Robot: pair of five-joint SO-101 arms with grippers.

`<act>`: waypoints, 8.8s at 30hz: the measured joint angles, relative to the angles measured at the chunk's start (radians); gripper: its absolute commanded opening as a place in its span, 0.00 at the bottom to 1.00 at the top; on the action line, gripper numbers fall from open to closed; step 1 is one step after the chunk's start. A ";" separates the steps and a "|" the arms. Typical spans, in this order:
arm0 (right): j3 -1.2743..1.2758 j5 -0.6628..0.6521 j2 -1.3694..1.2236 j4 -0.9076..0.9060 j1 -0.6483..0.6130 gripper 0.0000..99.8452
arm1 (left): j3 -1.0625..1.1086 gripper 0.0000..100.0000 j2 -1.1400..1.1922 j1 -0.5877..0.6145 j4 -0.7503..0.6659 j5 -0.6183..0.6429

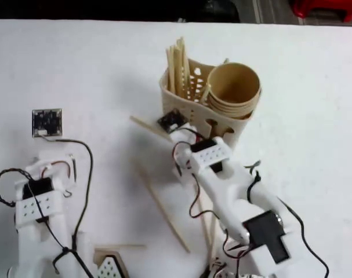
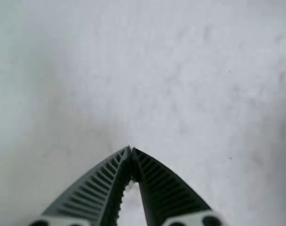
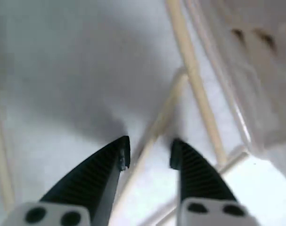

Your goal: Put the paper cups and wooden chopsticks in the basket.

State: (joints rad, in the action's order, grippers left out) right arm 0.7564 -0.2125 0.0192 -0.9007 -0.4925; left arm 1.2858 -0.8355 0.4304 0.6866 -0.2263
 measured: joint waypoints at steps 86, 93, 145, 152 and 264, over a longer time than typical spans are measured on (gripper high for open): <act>-0.552 -0.031 0.704 -0.236 -0.068 0.09 | 0.000 0.02 0.000 0.000 0.000 -0.040; -0.431 -0.031 0.663 -0.446 -0.262 0.09 | 0.000 0.02 0.000 0.000 0.000 -0.040; -0.477 0.087 -0.227 -0.256 -0.296 0.02 | 0.000 0.02 0.000 0.003 0.000 -0.040; -0.488 0.092 0.017 -0.331 -0.224 0.02 | 0.000 0.02 0.000 0.003 0.000 -0.040; 0.206 -0.120 0.292 -0.222 0.129 0.11 | 0.000 0.02 0.000 0.003 0.000 -0.040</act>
State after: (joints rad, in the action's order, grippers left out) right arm 0.9620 -0.3322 0.3107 -1.1231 -0.3636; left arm 1.2858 -0.8355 0.4335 0.6866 -0.2662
